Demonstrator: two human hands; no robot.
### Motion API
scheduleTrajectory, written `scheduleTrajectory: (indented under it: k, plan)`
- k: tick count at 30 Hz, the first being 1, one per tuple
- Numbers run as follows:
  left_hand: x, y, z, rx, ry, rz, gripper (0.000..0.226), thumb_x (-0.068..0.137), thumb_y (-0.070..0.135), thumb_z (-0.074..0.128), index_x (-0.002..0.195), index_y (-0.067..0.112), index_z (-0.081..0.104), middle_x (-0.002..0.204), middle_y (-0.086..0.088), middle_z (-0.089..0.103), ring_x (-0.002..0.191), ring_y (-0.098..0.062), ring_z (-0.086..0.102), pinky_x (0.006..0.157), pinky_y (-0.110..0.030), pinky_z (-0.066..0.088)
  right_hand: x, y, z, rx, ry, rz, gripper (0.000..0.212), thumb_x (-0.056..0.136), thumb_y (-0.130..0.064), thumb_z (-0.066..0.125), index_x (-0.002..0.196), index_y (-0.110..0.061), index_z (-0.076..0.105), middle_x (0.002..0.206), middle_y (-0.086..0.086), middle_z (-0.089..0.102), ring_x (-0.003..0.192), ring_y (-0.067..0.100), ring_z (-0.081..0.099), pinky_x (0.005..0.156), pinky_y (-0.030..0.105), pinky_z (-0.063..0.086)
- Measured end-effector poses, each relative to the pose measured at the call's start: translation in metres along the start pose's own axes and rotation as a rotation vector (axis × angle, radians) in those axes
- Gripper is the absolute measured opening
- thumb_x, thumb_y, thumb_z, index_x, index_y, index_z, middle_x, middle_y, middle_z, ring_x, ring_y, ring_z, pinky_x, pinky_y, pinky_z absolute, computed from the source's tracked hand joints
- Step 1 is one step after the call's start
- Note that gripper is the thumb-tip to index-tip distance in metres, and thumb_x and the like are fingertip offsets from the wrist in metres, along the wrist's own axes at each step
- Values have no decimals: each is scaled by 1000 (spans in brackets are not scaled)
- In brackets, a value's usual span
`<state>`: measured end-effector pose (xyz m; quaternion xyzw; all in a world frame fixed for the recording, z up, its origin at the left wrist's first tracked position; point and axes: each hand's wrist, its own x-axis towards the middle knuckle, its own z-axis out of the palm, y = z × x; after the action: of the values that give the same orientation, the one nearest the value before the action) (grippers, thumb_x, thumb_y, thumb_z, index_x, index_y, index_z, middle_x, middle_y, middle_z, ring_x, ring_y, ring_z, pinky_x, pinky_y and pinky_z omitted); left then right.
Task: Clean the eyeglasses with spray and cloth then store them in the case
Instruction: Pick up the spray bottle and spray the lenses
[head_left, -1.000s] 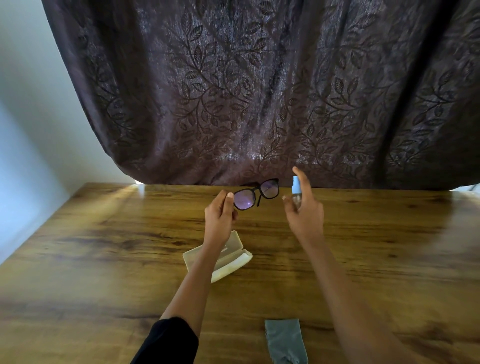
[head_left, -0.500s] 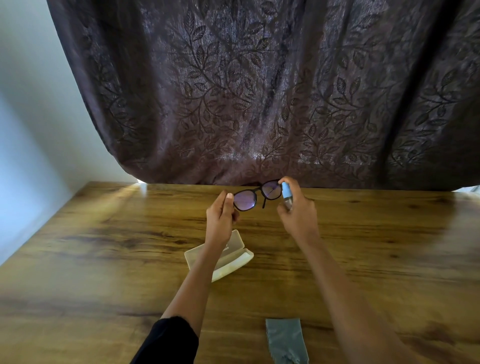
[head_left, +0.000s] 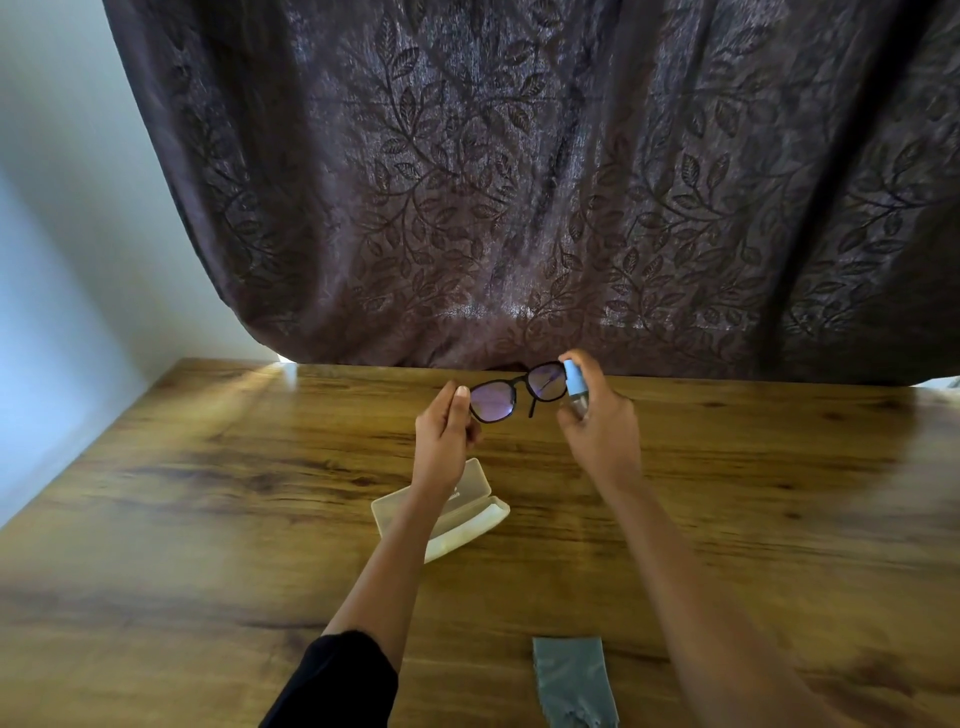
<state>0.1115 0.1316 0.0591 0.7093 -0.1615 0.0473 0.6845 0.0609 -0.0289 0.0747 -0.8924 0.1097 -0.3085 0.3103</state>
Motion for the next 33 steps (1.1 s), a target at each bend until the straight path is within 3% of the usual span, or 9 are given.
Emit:
scheduleTrajectory:
  k: [5, 10, 16, 19, 22, 25, 29, 33]
  plan:
    - [1, -1, 1, -3, 2, 1, 32, 100, 18, 36, 69, 10, 41, 59, -6, 42, 48, -8, 44, 46, -20, 36, -2, -3, 1, -32, -5, -6, 54, 78, -4, 61, 125, -25, 44, 72, 2, 61, 61, 17, 59, 59, 36, 55]
    - [0, -2, 0, -14, 1, -6, 32, 100, 18, 36, 69, 11, 41, 59, -5, 42, 47, -6, 45, 46, -21, 35, -2, -2, 2, 50, 10, -25, 58, 80, -1, 60, 130, -23, 43, 65, -4, 55, 51, 4, 49, 50, 22, 43]
    - [-1, -1, 1, -13, 4, -8, 32, 100, 19, 37, 69, 12, 41, 59, -1, 41, 48, -7, 45, 47, -22, 36, -5, 0, 4, 48, -19, -28, 51, 80, -2, 60, 125, -20, 46, 66, -4, 56, 54, 10, 53, 54, 30, 52]
    - [-1, -1, 0, -15, 4, -10, 31, 100, 19, 36, 70, 11, 41, 59, -1, 41, 47, -7, 45, 46, -21, 35, -6, 4, 4, 100, 22, -37, 50, 82, -7, 60, 128, -19, 43, 59, -11, 51, 46, 0, 46, 44, 12, 38]
    - [-2, 0, 0, -11, 11, -12, 33, 100, 19, 36, 68, 13, 40, 59, 0, 41, 47, -6, 45, 45, -20, 35, -5, 11, 3, 204, 56, 60, 40, 87, -10, 54, 124, -9, 40, 58, -8, 50, 43, 5, 45, 40, 15, 38]
    - [-3, -4, 1, 0, 9, -14, 32, 100, 19, 36, 68, 13, 40, 57, 3, 41, 50, -10, 45, 47, -22, 36, -7, 23, 5, 264, 55, 182, 25, 91, -13, 48, 114, -5, 45, 63, 0, 53, 53, 16, 50, 49, 37, 46]
    - [-6, -6, 2, 19, 1, -2, 33, 100, 20, 36, 68, 14, 41, 54, 8, 44, 51, -13, 46, 47, -22, 37, -13, 36, 2, 230, 79, 257, 35, 89, -22, 57, 119, -6, 49, 100, 4, 53, 92, 17, 50, 75, 30, 40]
    - [-10, -7, 4, 18, -12, 1, 31, 100, 19, 35, 70, 11, 41, 60, 1, 41, 50, -9, 46, 47, -18, 37, -27, 49, 0, 203, 93, 380, 39, 86, -15, 62, 122, -4, 53, 113, 10, 61, 104, 24, 56, 82, 28, 40]
